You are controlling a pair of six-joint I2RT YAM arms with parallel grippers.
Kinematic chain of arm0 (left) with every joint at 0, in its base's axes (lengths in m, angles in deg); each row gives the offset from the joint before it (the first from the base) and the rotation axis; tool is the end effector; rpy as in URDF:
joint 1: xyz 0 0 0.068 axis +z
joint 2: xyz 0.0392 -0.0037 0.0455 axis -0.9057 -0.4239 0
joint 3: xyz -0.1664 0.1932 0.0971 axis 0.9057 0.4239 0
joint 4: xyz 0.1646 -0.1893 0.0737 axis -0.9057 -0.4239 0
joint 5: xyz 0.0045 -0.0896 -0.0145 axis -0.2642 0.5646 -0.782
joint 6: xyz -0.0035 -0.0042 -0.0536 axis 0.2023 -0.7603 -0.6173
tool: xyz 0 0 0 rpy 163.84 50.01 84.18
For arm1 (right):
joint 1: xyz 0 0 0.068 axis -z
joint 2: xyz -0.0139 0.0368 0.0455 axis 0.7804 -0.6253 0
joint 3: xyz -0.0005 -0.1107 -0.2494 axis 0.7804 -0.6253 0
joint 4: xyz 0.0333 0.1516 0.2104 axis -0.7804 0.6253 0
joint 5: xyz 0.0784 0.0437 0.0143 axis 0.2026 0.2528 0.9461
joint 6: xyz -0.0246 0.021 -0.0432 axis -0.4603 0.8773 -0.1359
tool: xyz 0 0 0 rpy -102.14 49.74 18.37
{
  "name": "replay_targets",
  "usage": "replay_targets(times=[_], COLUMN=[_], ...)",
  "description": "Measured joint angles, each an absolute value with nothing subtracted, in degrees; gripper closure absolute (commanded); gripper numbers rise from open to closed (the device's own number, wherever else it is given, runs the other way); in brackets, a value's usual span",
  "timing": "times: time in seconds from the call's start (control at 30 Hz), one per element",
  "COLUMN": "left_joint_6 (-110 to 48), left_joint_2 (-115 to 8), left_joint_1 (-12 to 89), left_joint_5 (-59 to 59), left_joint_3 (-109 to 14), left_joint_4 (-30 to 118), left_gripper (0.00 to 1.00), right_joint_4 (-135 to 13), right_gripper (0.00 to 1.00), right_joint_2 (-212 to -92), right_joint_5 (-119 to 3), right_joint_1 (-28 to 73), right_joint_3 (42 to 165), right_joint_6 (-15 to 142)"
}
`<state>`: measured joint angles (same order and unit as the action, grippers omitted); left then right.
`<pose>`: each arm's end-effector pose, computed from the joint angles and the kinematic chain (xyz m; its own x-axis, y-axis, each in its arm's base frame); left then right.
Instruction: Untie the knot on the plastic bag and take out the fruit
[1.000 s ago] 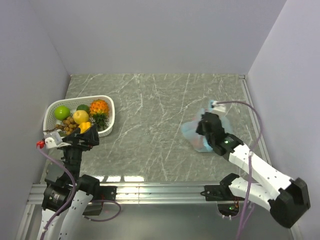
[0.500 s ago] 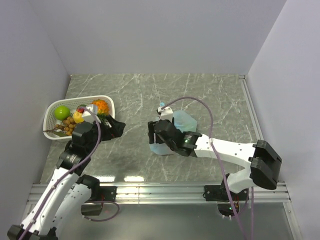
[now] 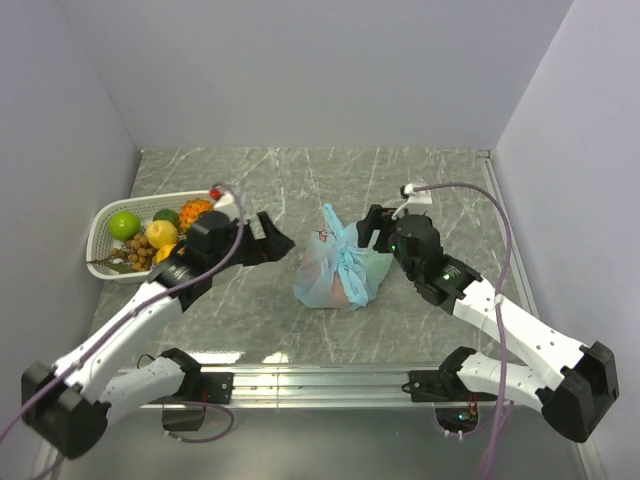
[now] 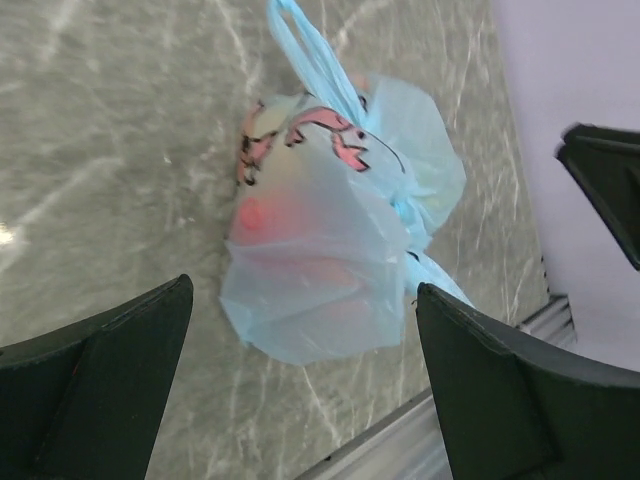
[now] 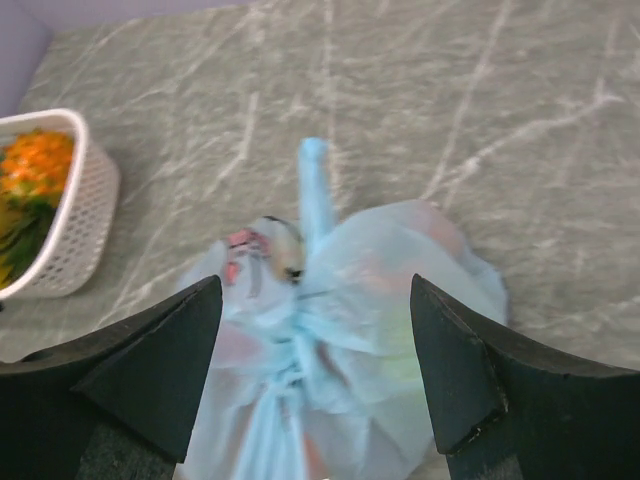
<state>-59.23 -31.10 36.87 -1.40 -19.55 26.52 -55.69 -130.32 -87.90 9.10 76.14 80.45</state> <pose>0.1845 -0.1029 0.3036 -0.6296 -0.3845 -0.6751 0.2046 0.7562 -0.6215 0.1870 0.1510 0.3193 -0.3416 0.1880 -0.9208 -0.2295 0.9334 0.2757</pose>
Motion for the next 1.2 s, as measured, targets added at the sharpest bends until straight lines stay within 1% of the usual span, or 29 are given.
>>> replay_targets(times=[0.13, 0.3, 0.33, 0.4, 0.43, 0.47, 0.5, 0.53, 0.57, 0.6, 0.63, 0.67, 0.7, 0.73, 0.77, 1.0, 1.1, 1.2], left_joint_6=[-59.2, -58.5, -58.2, -57.9, -57.6, -57.6, -57.5, -57.3, -57.2, -57.4, -57.4, -57.6, -57.8, -57.8, -57.8, -58.5, -59.7, -61.6], left_joint_2=[-40.9, -50.3, -52.3, -56.7, -58.6, -60.5, -62.1, -63.4, -64.3, -65.2, -65.8, -66.1, -66.1, -66.0, -65.9, -62.6, -58.0, -51.0], left_joint_1=[29.4, 22.7, 21.8, 20.1, 19.4, 18.8, 18.2, 17.7, 17.3, 16.9, 16.5, 16.2, 15.9, 15.7, 15.5, 15.1, 16.3, 20.9], left_joint_5=[-4.5, -9.8, -10.9, -13.0, -14.1, -15.2, -16.0, -16.7, -17.1, -17.4, -17.8, -18.1, -18.3, -18.6, -18.8, -22.4, -23.9, -24.3], left_joint_3=[-26.3, -32.2, -33.2, -35.4, -36.2, -36.7, -36.9, -36.9, -36.9, -36.9, -36.9, -36.9, -36.8, -36.5, -36.2, -31.3, -27.4, -22.3], left_joint_4=[26.5, 27.8, 27.6, 27.4, 27.4, 27.4, 27.5, 27.2, 27.0, 26.9, 26.9, 27.0, 27.2, 27.6, 27.9, 29.3, 29.9, 30.0], left_gripper=[0.01, 0.02, 0.03, 0.11, 0.15, 0.22, 0.25, 0.30, 0.42, 0.48, 0.56, 0.74, 0.86, 0.97, 1.00, 0.99, 1.00, 0.99], right_joint_4=[-60.8, -66.2, -67.3, -69.0, -70.0, -71.0, -71.8, -72.4, -73.0, -73.5, -73.8, -74.1, -74.4, -74.5, -74.6, -73.0, -71.3, -69.4], right_gripper=[0.18, 0.19, 0.21, 0.26, 0.32, 0.35, 0.40, 0.55, 0.62, 0.69, 0.83, 0.89, 0.99, 1.00, 1.00, 1.00, 1.00, 1.00], right_joint_2=[-129.6, -133.0, -134.3, -136.0, -136.5, -136.7, -136.8, -136.7, -136.7, -136.7, -136.7, -136.7, -136.5, -136.3, -136.0, -131.1, -125.2, -118.4], right_joint_5=[-80.1, -73.7, -73.2, -72.8, -72.7, -72.8, -72.8, -72.8, -72.8, -72.8, -72.8, -72.9, -72.9, -73.0, -73.1, -75.7, -76.7, -77.8], right_joint_1=[15.2, 16.5, 16.5, 16.5, 16.5, 16.5, 16.5, 16.5, 16.5, 16.5, 16.5, 16.5, 16.5, 16.5, 16.5, 17.5, 23.2, 29.7], right_joint_3=[68.3, 60.5, 59.8, 58.9, 58.4, 57.9, 57.5, 57.2, 57.0, 56.9, 56.8, 56.6, 56.5, 56.4, 56.3, 55.7, 53.8, 50.5], right_joint_6=[82.7, 85.9, 86.4, 87.2, 87.6, 87.7, 88.0, 88.1, 87.9, 88.1, 88.2, 88.1, 88.2, 88.3, 88.4, 88.3, 89.5, 91.3])
